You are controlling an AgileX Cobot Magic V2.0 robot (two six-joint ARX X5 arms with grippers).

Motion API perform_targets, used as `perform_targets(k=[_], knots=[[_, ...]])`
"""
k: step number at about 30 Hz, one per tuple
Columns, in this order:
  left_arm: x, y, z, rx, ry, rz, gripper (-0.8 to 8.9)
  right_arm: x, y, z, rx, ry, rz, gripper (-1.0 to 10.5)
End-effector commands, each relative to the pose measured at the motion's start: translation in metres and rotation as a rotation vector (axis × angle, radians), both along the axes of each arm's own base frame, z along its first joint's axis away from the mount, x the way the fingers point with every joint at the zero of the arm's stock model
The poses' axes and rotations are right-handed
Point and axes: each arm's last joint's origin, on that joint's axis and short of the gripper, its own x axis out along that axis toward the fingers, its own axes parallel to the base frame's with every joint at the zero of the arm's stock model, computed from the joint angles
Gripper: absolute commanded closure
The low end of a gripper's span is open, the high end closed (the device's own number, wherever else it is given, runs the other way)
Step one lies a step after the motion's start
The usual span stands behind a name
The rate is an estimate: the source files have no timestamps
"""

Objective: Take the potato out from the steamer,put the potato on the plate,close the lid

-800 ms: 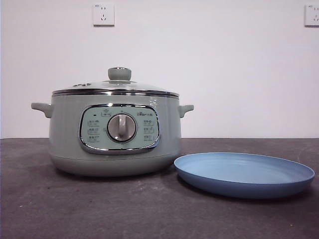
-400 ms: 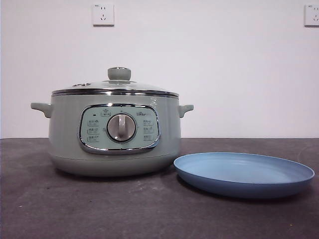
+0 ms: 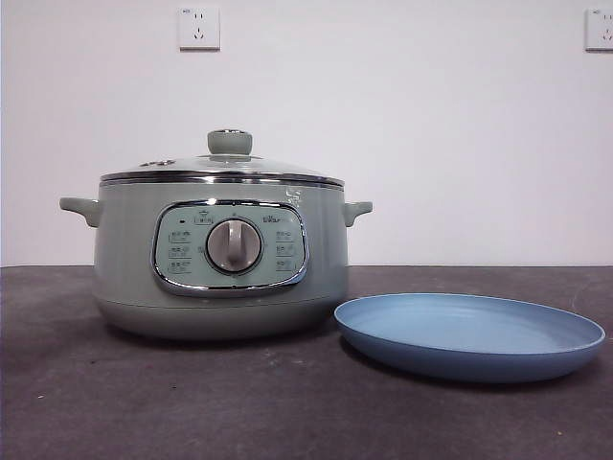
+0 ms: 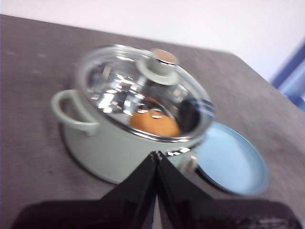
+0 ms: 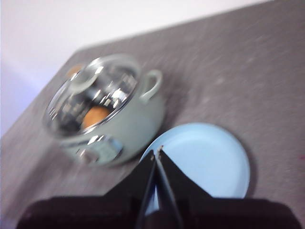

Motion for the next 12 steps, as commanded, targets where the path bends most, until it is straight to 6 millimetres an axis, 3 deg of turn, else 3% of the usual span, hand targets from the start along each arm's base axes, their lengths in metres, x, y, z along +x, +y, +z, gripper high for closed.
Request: perform_targets(k=[1, 6, 12], knots=[[0.005, -0.001, 0.012, 0.065, -0.009, -0.093, 8.22, 0.007, 0.003, 0.017, -0.083, -0.004, 0.114, 9.6], [0.008, -0.002, 0.028, 0.093, 0.05, -0.193, 8.22, 0.019, 0.008, 0.034, -0.123, 0.079, 0.226, 9.6], [0.007, -0.005, 0.039, 0.113, 0.094, -0.231, 8.19, 0.029, 0.013, 0.035, -0.134, 0.184, 0.276, 9.6]])
